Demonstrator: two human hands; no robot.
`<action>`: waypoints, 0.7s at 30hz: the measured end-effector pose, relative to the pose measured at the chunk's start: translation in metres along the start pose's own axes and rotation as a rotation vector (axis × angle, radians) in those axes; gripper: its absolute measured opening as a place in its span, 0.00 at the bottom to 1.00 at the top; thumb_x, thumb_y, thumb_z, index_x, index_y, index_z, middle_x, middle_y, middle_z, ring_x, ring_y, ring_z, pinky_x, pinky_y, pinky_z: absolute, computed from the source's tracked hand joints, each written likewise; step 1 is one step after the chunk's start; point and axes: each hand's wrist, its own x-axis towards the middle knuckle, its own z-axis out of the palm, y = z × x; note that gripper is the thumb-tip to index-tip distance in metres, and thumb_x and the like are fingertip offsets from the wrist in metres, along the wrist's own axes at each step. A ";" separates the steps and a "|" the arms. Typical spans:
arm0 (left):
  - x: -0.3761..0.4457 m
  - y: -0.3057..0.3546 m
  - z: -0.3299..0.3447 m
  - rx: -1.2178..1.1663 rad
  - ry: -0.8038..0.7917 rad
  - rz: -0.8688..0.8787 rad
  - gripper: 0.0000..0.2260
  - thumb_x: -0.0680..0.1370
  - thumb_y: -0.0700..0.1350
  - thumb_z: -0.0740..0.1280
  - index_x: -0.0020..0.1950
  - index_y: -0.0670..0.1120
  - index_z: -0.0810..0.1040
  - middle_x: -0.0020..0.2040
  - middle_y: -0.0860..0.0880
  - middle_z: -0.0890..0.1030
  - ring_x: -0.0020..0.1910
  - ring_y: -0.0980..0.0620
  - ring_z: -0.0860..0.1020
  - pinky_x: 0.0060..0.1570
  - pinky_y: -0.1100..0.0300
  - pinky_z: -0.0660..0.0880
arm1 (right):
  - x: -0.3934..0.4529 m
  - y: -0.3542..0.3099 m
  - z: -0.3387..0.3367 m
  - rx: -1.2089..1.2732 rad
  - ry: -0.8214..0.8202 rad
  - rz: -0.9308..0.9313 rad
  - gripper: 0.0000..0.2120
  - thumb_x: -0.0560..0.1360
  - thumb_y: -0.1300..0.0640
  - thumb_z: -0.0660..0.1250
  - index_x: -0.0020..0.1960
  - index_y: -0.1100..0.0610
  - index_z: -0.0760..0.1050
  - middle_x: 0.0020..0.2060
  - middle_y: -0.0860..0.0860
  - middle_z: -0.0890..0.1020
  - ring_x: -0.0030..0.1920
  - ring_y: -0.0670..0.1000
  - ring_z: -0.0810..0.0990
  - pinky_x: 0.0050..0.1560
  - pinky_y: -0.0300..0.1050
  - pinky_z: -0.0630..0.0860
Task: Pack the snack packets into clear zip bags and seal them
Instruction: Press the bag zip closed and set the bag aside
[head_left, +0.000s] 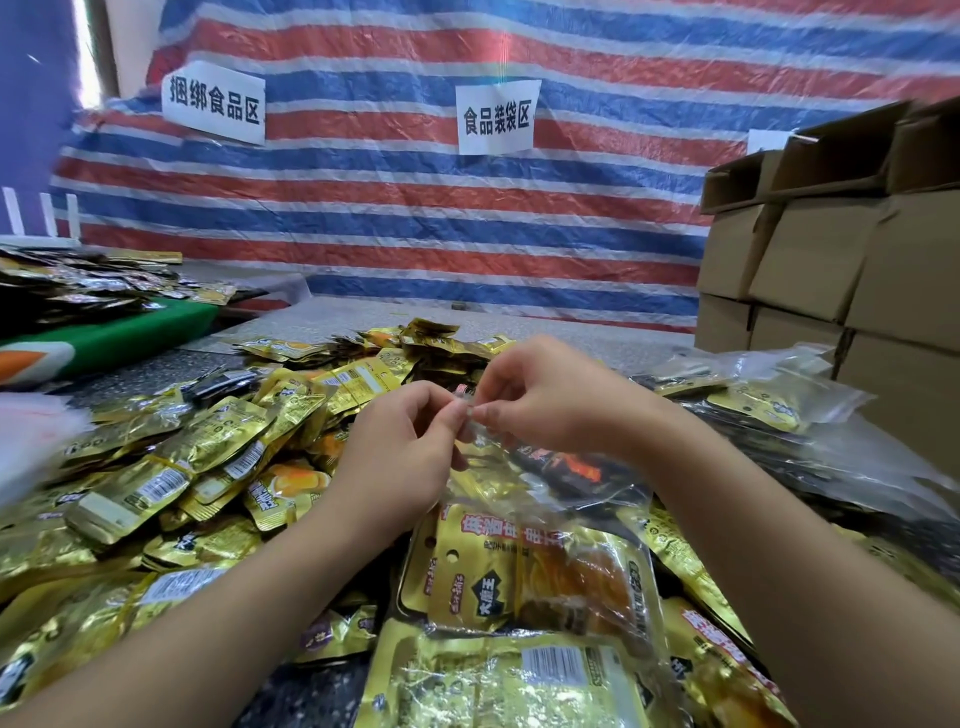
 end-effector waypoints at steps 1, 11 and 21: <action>0.001 0.000 0.000 0.000 -0.001 0.002 0.09 0.81 0.42 0.65 0.41 0.46 0.80 0.36 0.49 0.83 0.29 0.55 0.81 0.29 0.64 0.76 | 0.000 0.000 -0.001 0.000 0.001 0.000 0.05 0.78 0.54 0.70 0.43 0.52 0.81 0.34 0.47 0.83 0.38 0.48 0.83 0.41 0.45 0.81; 0.000 -0.003 0.000 0.011 -0.015 0.038 0.09 0.81 0.44 0.65 0.41 0.48 0.79 0.36 0.52 0.83 0.31 0.55 0.81 0.30 0.65 0.76 | -0.003 -0.001 0.000 -0.008 -0.006 -0.002 0.05 0.79 0.54 0.68 0.46 0.52 0.81 0.37 0.48 0.83 0.41 0.48 0.83 0.48 0.51 0.83; 0.000 -0.004 0.000 0.029 -0.018 0.056 0.09 0.81 0.43 0.64 0.41 0.47 0.79 0.36 0.52 0.82 0.30 0.56 0.81 0.30 0.63 0.77 | -0.004 -0.001 -0.001 -0.027 -0.007 -0.008 0.05 0.79 0.55 0.68 0.46 0.53 0.82 0.36 0.47 0.83 0.40 0.47 0.82 0.45 0.48 0.82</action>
